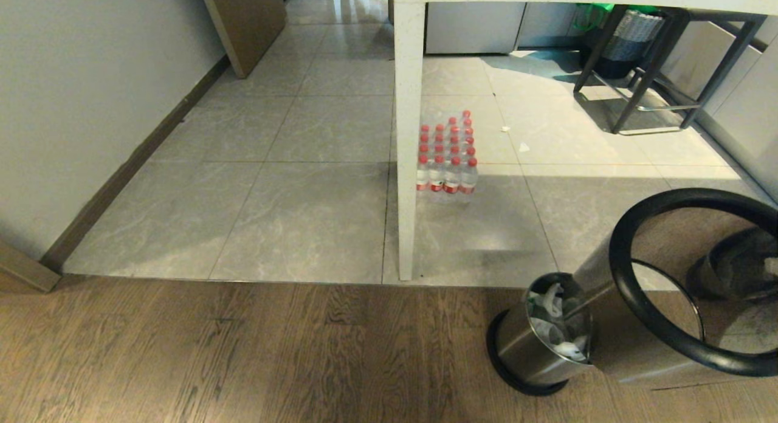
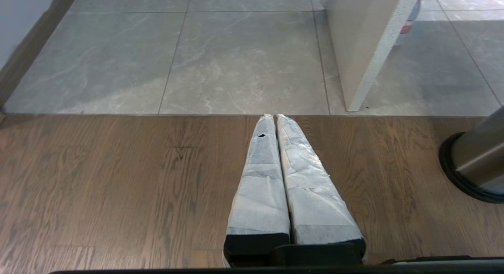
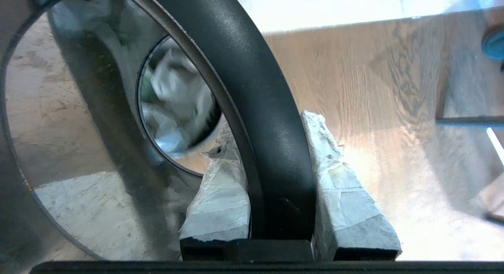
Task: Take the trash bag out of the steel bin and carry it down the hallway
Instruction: Place the outer trash can on the ground
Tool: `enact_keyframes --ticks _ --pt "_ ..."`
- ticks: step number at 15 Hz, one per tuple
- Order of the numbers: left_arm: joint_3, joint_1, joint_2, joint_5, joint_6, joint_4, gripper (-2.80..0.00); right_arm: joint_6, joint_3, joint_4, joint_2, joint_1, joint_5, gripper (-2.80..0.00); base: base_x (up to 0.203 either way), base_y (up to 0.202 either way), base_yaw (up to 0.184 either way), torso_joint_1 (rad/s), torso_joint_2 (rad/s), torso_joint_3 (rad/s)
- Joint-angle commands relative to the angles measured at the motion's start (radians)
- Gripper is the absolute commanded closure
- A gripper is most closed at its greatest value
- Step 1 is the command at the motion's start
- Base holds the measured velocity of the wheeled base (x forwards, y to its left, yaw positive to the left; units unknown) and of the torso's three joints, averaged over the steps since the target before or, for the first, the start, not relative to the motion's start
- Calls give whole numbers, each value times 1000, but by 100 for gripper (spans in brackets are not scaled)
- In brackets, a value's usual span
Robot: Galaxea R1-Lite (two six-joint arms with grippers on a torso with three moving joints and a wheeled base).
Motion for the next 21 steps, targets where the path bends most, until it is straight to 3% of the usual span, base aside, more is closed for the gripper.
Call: enact_keyframes --ticks 1,4,9,12,15,19,21 --pt "0 0 0 0 -1 0 0 19 -47 29 -64 -1 -19 0 0 0 0 0 0 0" --pt "0 0 0 0 -1 0 0 72 -78 41 -54 -61 -110 0 0 0 0 0 0 0" --pt "0 0 2 0 -1 0 0 150 -102 25 155 -267 -110 0 0 0 0 0 0 0" --pt "0 0 0 0 -1 0 0 245 -111 -50 352 -378 -42 0 0 0 0 0 0 0" --pt "0 0 0 0 -1 0 0 285 -164 -152 572 -505 65 0 0 0 0 0 0 0" --pt "0 0 0 0 -1 0 0 287 -332 -272 833 -643 155 0 0 0 0 0 0 0" --pt "0 0 0 0 -1 0 0 238 -414 -280 850 -713 192 0 0 0 0 0 0 0"
